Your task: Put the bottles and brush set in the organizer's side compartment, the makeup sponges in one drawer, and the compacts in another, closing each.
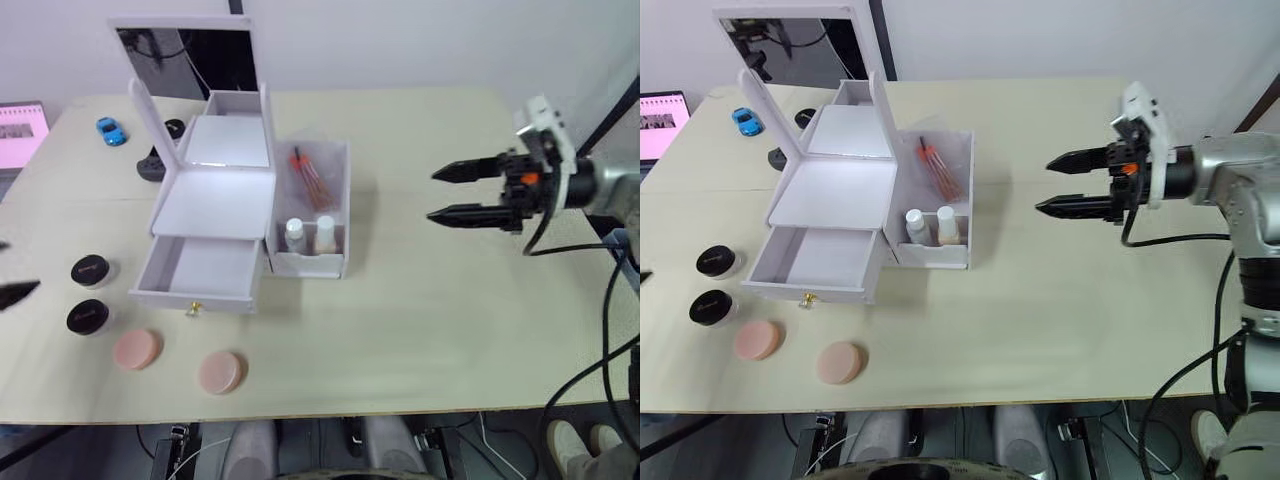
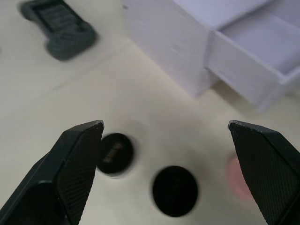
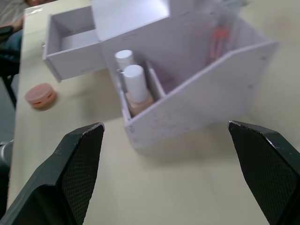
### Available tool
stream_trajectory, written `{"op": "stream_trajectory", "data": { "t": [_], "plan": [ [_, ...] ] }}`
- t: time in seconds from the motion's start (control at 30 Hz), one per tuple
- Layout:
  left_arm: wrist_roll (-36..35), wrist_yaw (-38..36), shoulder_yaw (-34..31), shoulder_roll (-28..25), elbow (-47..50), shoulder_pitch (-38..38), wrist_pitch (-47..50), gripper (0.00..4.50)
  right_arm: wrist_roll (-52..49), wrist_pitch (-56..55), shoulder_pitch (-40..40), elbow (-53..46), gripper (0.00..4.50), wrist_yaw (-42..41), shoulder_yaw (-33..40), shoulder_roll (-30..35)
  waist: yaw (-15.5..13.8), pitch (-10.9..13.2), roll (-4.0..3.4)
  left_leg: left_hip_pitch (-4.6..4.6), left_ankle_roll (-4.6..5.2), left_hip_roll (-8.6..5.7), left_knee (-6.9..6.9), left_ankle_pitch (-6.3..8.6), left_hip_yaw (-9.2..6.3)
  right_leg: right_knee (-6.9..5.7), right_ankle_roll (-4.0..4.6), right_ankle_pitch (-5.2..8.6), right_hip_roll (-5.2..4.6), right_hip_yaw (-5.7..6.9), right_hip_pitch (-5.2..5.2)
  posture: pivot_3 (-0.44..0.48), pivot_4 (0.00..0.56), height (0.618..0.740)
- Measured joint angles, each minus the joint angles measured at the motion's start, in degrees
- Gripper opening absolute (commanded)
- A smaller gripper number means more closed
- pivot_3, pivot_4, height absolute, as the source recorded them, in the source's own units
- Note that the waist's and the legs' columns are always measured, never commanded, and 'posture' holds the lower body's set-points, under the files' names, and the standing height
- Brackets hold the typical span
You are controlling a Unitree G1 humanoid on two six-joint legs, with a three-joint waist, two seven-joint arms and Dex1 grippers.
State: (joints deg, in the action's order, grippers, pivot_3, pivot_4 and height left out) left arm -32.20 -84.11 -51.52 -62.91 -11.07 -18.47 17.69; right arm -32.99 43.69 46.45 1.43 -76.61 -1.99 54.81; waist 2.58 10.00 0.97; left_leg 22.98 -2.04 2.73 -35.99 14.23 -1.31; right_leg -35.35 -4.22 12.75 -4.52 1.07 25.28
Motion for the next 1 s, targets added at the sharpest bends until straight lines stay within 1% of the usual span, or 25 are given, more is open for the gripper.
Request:
{"op": "stream_trajectory", "data": {
  "t": [0.03,0.07,0.2,0.33,0.37,0.4,0.47,0.57,0.67,0.77,0.87,1.0],
  "plan": [
    [-0.6,0.4,-2.4,3.4,5.9,-4.1,2.0,4.48,0.0,-0.3,0.4,-0.3,4.5,-0.7,-0.4,-0.6,0.1,0.0,0.01,-0.03,0.0,0.0,-0.01,0.0,0.1,0.01,-0.01,0.0,0.0,-0.11,0.01,0.0,0.15,0.725],
    [-1.0,0.9,-3.6,5.6,9.4,-6.5,3.2,4.48,0.0,-0.4,0.8,-0.4,4.5,-1.1,-0.7,-1.0,-0.1,0.0,0.01,-0.09,0.0,-0.01,-0.03,0.0,0.15,-0.01,-0.01,0.0,0.0,-0.16,-0.03,0.0,0.15,0.725],
    [-2.6,5.2,-7.8,13.4,20.2,-13.8,7.2,4.48,0.1,-1.7,2.3,-1.4,4.5,-3.1,-2.2,-3.6,-0.4,0.0,0.1,-0.47,-0.01,0.0,-0.08,0.01,0.13,-0.06,-0.13,0.09,0.0,-0.17,-0.32,0.0,0.15,0.725],
    [-3.8,6.9,-7.9,20.9,28.5,-20.3,7.7,4.48,0.1,-3.0,3.4,-1.3,4.5,-4.8,-2.3,-4.5,-0.4,0.0,0.12,-0.58,-0.03,0.0,-0.19,0.02,0.17,0.09,-0.13,0.11,-0.08,-0.17,-0.43,0.0,0.15,0.725],
    [-4.3,7.6,-7.7,23.3,30.8,-21.4,7.4,4.48,0.1,-3.0,3.5,-1.4,4.5,-5.3,-2.3,-4.5,-0.3,0.0,0.13,-0.58,-0.03,0.0,-0.23,0.02,0.19,0.13,-0.13,0.11,-0.1,-0.18,-0.38,0.0,0.15,0.725],
    [-4.6,8.0,-7.4,24.5,31.9,-21.6,7.0,4.48,0.1,-3.0,3.5,-1.5,4.5,-5.6,-2.3,-4.5,-0.3,0.0,0.13,-0.59,-0.03,0.0,-0.24,0.02,0.2,0.14,-0.13,0.11,-0.12,-0.18,-0.39,0.0,0.15,0.725],
    [-4.5,10.1,-5.5,27.4,35.0,-21.8,5.2,4.48,-0.1,-2.8,3.5,-2.5,4.5,-6.0,-2.3,-4.5,-0.5,0.0,0.14,-0.58,-0.03,0.0,-0.27,0.02,0.2,0.14,-0.12,0.11,-0.11,-0.17,-0.32,0.0,0.15,0.725],
    [-3.2,11.6,-1.3,30.6,38.5,-22.5,1.5,4.48,-0.8,-2.3,3.5,-4.3,4.5,-5.7,-2.2,-4.5,-0.4,0.0,0.19,-0.58,-0.02,0.0,-0.26,0.02,0.24,0.13,-0.09,0.09,-0.08,-0.21,-0.53,0.0,0.15,0.725],
    [-0.7,12.5,3.1,32.8,38.7,-23.7,-2.7,4.48,-0.9,-1.7,2.9,-5.2,4.5,-4.6,-1.9,-4.0,-0.4,0.0,0.21,-0.58,-0.01,0.0,-0.22,0.02,0.25,0.11,-0.07,0.07,-0.06,-0.22,-0.51,0.0,0.15,0.725],
    [1.0,14.1,6.8,34.4,38.7,-23.9,-5.1,4.48,-1.0,-0.8,1.9,-6.0,4.5,-4.5,-1.8,-3.0,-0.4,0.0,0.21,-0.58,0.02,0.0,-0.2,0.04,0.25,0.09,-0.07,0.07,-0.04,-0.22,-0.51,0.0,0.15,0.725],
    [2.8,16.0,12.3,35.6,39.2,-24.1,-6.5,4.48,-2.7,1.3,1.5,-7.8,4.5,-4.6,-0.9,-1.9,-0.5,0.0,0.21,-0.58,0.03,0.0,-0.2,0.04,0.25,0.09,-0.08,0.08,-0.04,-0.23,-0.5,0.0,0.15,0.725],
    [6.0,17.9,18.9,35.7,39.6,-23.5,-9.3,4.48,-7.4,4.9,-0.6,-13.1,4.5,-5.5,0.5,-0.6,-0.6,-0.1,0.23,-0.58,0.03,0.0,-0.24,0.04,0.25,0.09,-0.1,0.09,-0.03,-0.23,-0.52,0.0,0.15,0.725]
  ]
}}
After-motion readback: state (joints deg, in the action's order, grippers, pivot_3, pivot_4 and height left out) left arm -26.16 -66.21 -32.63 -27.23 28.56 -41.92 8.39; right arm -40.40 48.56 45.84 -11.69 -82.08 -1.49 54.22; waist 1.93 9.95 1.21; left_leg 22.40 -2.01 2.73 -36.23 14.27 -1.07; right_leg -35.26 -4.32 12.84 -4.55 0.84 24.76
